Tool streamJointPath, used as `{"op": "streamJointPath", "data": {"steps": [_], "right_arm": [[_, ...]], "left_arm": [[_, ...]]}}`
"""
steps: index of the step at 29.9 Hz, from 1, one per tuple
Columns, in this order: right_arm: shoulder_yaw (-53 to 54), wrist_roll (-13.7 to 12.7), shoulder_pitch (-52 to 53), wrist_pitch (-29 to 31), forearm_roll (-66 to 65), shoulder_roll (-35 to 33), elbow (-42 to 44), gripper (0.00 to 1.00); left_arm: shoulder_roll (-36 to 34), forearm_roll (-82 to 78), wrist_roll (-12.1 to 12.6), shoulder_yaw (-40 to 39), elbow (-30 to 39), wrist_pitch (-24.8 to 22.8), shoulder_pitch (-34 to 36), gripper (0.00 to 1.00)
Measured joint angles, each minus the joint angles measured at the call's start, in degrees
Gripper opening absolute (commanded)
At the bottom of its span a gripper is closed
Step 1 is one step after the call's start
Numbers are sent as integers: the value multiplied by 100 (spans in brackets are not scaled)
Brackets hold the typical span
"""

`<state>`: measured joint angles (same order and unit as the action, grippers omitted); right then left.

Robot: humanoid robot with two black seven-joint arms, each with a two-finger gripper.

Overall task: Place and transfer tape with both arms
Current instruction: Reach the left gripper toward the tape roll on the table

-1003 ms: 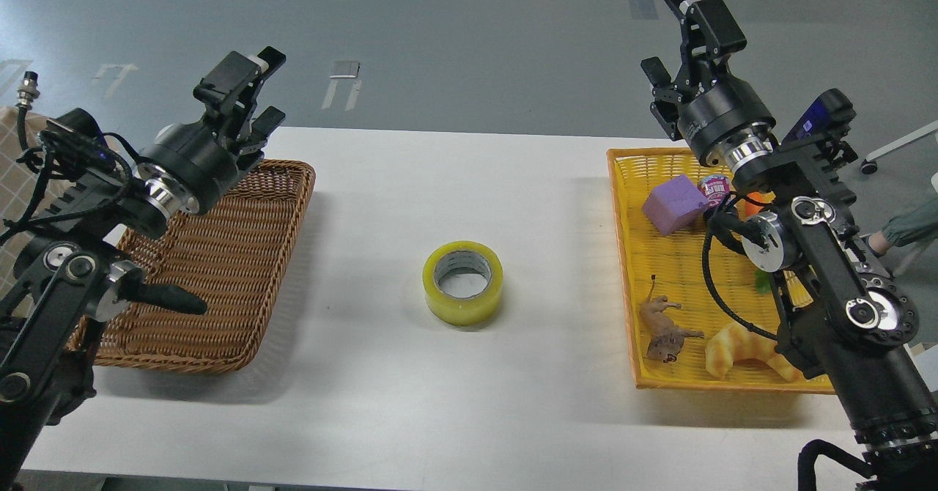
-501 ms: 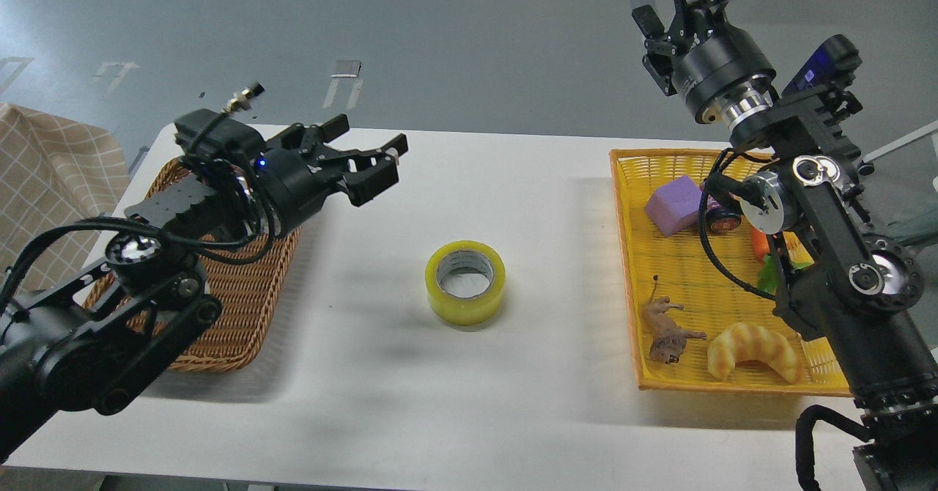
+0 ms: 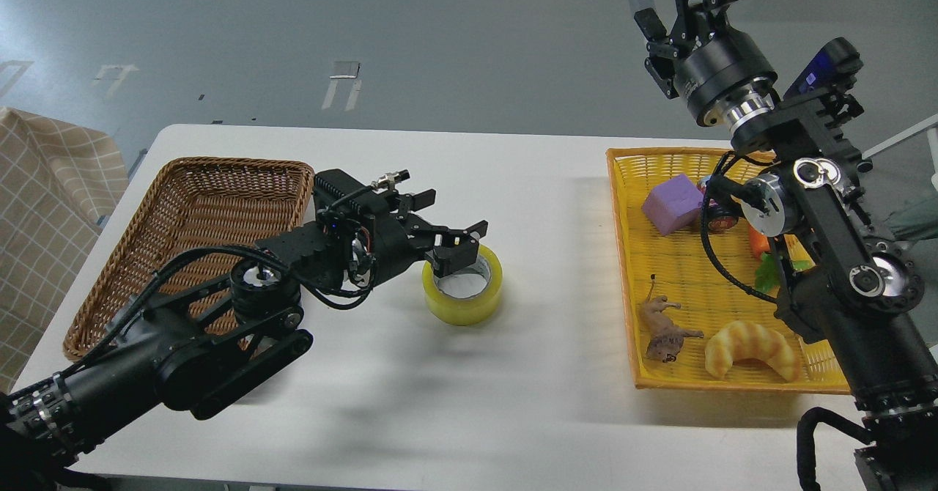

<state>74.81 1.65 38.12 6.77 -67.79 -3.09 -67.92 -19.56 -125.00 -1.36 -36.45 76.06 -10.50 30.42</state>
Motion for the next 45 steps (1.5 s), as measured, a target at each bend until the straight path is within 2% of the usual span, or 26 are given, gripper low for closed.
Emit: {"op": "streamJointPath", "data": {"steps": [5,13,16,20,23,41,45], "right_arm": [[9,1,-14,1,0,11,-13,100],[48,113,-23,97,7,40,-123,100],[39,269,-26,206,8,41,-178,100],[35,655,-26,357,6,39,-202,100],[39,749,-16,374,3,38,-205,100],[25,758,0,370,-6,7,-186,100],[25,756,-3,369,-6,-5,-186,100]], "left_arm": [[272,0,0,59,-435,-3,24,98],[417,0,22,190,-707,37,12,98],[442,0,24,191,-715,40,-10,98],[424,0,27,191,-723,40,-24,98],[395,0,21,192,-725,40,-32,98],[290,0,-37,200,-733,97,-135,97],[250,0,-107,200,-789,98,-134,92]]}}
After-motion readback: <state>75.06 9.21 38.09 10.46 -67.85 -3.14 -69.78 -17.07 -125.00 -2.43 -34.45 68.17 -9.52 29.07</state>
